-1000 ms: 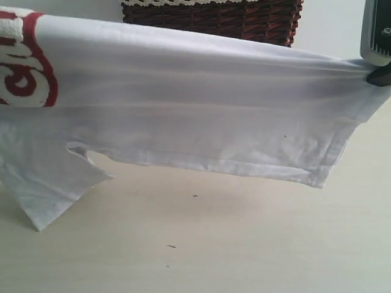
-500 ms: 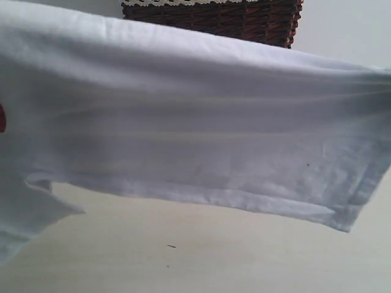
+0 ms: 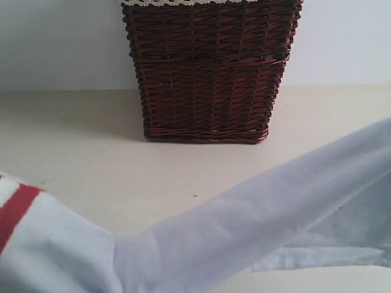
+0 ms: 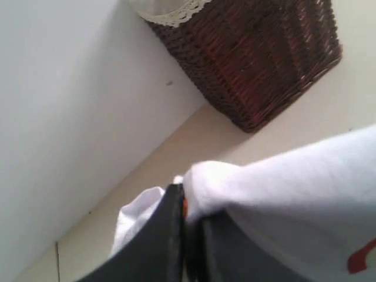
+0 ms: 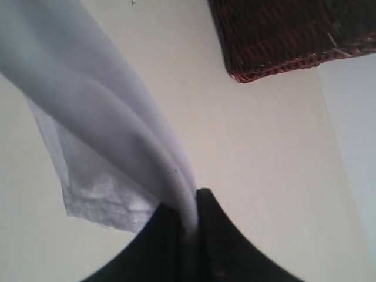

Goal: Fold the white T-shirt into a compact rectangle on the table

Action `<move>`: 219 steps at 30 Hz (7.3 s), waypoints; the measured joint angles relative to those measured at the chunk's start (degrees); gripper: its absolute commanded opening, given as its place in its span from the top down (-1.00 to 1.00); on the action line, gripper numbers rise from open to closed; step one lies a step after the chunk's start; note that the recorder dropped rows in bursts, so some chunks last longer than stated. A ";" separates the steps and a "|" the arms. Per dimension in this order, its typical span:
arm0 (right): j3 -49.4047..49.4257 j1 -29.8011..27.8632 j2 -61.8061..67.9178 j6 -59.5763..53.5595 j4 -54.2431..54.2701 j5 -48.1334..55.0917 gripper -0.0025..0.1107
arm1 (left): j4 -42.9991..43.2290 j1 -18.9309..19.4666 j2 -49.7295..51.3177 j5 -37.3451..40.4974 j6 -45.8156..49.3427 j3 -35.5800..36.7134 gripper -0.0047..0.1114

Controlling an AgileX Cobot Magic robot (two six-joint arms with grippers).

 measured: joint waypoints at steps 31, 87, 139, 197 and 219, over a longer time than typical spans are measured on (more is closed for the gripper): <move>15.54 0.00 -17.98 10.49 -4.71 0.64 0.96 | 4.98 0.32 -15.93 13.32 -15.61 2.34 0.92; 29.56 0.00 15.26 6.19 -9.50 -47.62 0.96 | 1.72 0.46 29.38 -38.04 8.67 30.04 0.92; 29.56 0.00 12.08 20.08 -4.44 -101.48 0.00 | 18.81 0.46 28.39 -84.67 -31.32 23.36 0.00; 59.08 -14.80 -42.15 34.25 8.82 -60.36 0.52 | 2.88 6.23 42.75 -19.43 -5.39 16.05 0.92; 59.08 -14.80 -42.15 34.33 8.82 -60.36 0.52 | -32.31 6.23 77.32 -26.89 43.36 9.41 0.92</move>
